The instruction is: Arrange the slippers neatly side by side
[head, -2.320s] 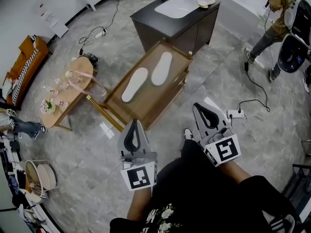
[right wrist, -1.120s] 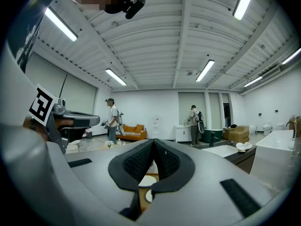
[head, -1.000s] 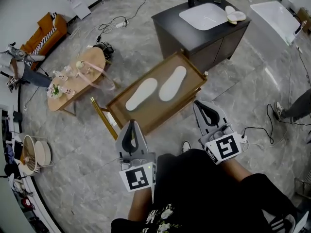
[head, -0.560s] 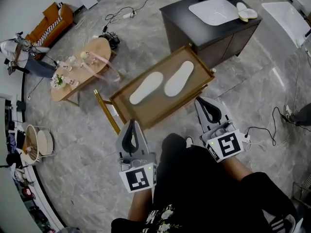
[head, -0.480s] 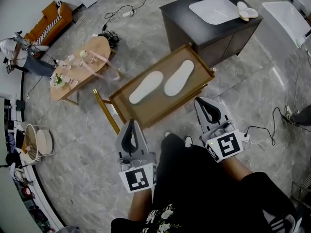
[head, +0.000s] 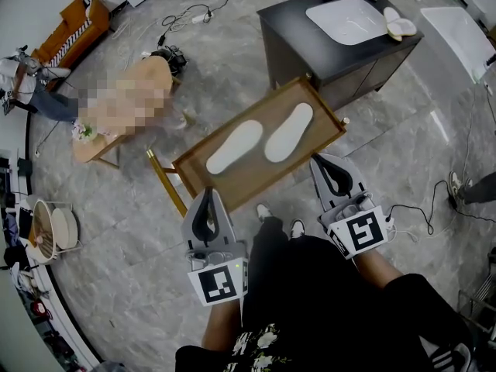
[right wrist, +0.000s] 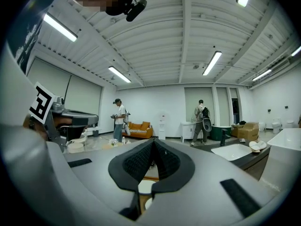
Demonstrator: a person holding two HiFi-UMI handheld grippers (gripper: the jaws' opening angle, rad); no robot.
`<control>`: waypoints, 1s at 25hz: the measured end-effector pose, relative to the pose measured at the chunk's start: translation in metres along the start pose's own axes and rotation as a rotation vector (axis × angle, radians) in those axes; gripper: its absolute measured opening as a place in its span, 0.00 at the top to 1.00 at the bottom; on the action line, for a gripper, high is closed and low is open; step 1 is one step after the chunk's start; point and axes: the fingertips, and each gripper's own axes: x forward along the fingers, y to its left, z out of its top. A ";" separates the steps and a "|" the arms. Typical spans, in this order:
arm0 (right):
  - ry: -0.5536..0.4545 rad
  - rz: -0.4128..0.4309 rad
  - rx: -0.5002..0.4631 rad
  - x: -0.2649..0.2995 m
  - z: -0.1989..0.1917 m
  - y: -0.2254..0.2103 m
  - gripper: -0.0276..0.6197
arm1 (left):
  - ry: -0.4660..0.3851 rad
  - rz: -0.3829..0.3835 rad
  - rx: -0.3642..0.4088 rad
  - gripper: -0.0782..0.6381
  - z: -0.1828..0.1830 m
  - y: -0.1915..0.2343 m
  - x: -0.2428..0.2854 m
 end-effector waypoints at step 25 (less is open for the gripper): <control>-0.021 -0.036 -0.057 0.087 0.025 0.000 0.96 | -0.044 0.001 -0.008 0.89 0.001 0.070 0.062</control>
